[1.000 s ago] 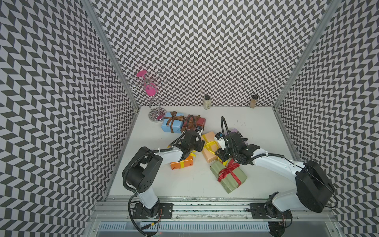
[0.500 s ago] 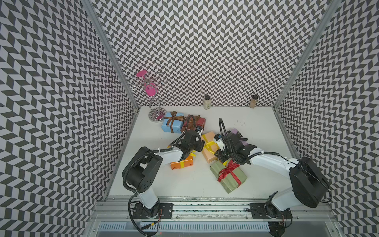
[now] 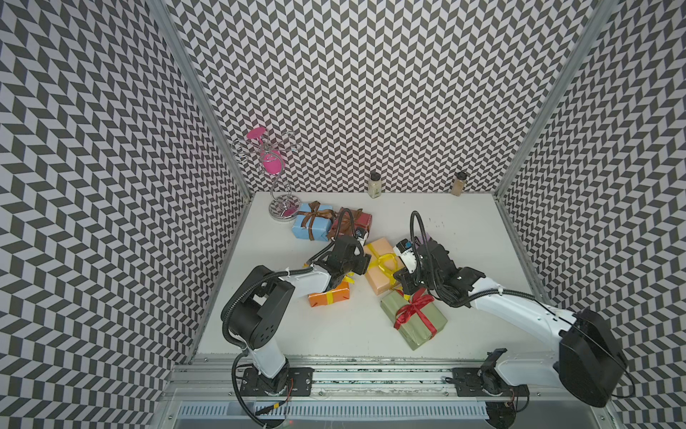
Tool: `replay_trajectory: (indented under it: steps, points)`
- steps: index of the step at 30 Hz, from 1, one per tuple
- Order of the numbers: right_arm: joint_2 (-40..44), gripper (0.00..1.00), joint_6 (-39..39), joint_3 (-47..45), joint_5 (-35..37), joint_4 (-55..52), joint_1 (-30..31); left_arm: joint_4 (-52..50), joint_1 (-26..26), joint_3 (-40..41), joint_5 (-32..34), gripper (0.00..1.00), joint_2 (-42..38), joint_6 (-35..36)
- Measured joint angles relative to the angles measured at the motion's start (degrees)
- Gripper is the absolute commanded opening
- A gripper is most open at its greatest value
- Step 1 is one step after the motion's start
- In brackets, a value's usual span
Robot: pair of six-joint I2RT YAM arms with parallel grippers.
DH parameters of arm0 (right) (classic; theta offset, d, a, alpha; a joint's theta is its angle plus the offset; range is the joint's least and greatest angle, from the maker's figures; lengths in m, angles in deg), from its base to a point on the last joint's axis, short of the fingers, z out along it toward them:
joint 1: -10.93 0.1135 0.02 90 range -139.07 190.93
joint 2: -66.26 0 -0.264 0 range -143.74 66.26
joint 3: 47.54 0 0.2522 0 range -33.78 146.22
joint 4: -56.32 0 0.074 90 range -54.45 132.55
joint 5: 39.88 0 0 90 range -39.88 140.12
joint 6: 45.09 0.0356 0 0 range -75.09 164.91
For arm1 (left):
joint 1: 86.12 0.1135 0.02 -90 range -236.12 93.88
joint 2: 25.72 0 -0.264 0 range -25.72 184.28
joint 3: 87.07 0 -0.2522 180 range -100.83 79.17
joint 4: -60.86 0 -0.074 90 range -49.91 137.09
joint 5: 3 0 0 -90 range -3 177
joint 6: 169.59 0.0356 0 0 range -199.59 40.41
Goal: Untie the ribbon bows on the gift boxes
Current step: Untie the ribbon from the gift box.
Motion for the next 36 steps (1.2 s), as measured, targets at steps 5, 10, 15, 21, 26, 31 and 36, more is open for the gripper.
replay_trajectory:
  steps: [5,10,15,21,26,31,36]
  points:
    - [8.9,0.0,2.3,-2.0,4.0,-0.2,0.0,0.1,0.0,0.0,0.0,0.67,0.0,0.0]
    - [18.8,0.0,3.5,-4.9,8.0,0.5,0.0,0.9,0.0,0.0,-0.1,0.67,0.0,-0.1]
    - [28.9,0.0,3.9,-10.2,9.4,2.8,0.0,1.7,0.0,-0.1,-0.2,0.67,0.0,-0.4]
    - [31.9,0.07,5.1,-12.8,9.8,3.3,0.0,1.6,0.0,-0.1,-0.4,0.67,0.1,-0.5]
    - [31.8,0.07,7.5,-12.7,10.9,2.0,0.0,1.1,0.0,-0.2,-0.5,0.67,0.8,-0.5]
    - [30.3,0.29,12.7,-11.0,18.5,-3.8,0.0,1.0,0.0,-0.3,-0.4,0.67,0.8,-0.5]
    - [26.1,0.49,13.9,-9.3,24.8,-9.0,0.0,1.0,0.0,-0.3,-0.4,0.67,0.8,-0.5]
